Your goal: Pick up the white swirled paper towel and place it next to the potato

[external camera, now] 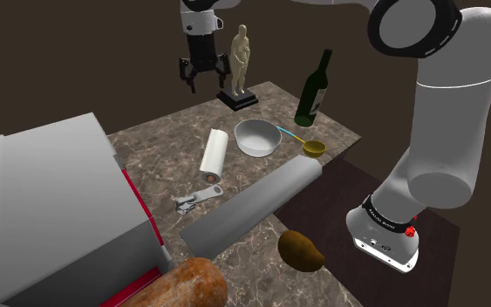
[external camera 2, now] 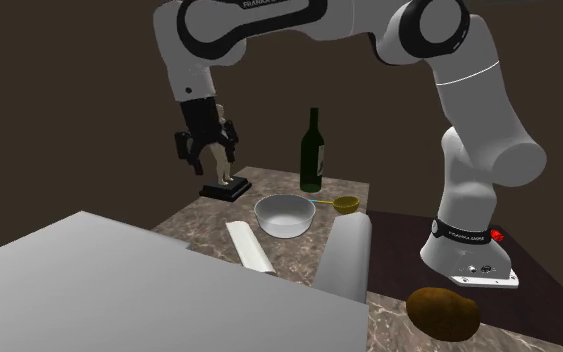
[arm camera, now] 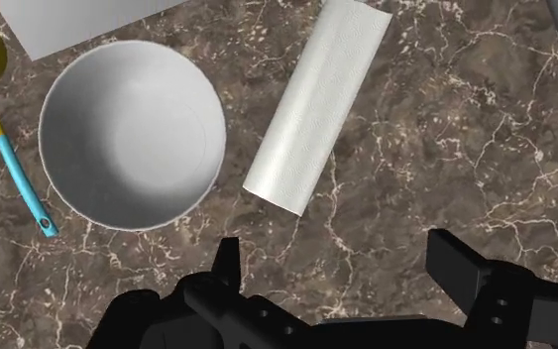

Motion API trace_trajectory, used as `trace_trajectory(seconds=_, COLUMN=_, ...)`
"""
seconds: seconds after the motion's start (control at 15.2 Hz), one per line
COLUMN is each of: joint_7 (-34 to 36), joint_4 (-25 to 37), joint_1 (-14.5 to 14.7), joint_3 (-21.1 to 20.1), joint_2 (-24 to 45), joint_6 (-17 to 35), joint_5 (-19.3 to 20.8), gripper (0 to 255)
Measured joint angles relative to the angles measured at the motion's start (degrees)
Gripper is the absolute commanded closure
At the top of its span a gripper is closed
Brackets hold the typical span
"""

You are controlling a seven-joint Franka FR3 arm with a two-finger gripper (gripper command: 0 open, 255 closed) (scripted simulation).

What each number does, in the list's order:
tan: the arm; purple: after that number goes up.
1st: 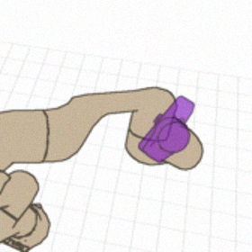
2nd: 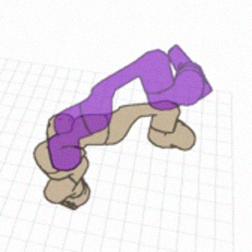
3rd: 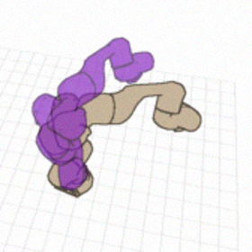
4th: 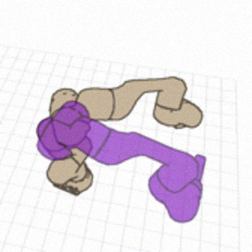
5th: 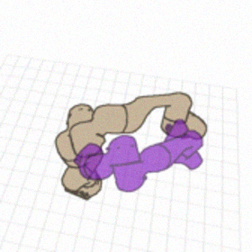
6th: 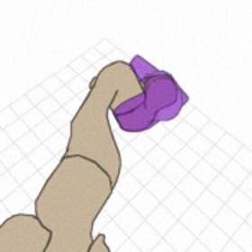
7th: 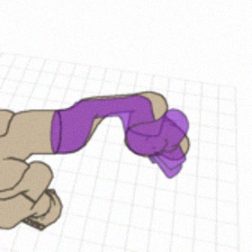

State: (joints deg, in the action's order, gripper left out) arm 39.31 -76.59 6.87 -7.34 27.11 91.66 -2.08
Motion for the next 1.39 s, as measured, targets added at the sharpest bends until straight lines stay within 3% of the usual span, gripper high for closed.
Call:
trace_trajectory(seconds=0.59, joint_7=11.34, joint_4=-14.45, joint_1=-0.85, joint_3=0.29, joint_2=0.33, joint_6=5.4, joint_5=-8.7, gripper=0)
trace_trajectory(seconds=1.39, joint_7=11.88, joint_4=-20.73, joint_1=-0.21, joint_3=-0.02, joint_2=0.56, joint_6=11.42, joint_5=-9.82, gripper=0)
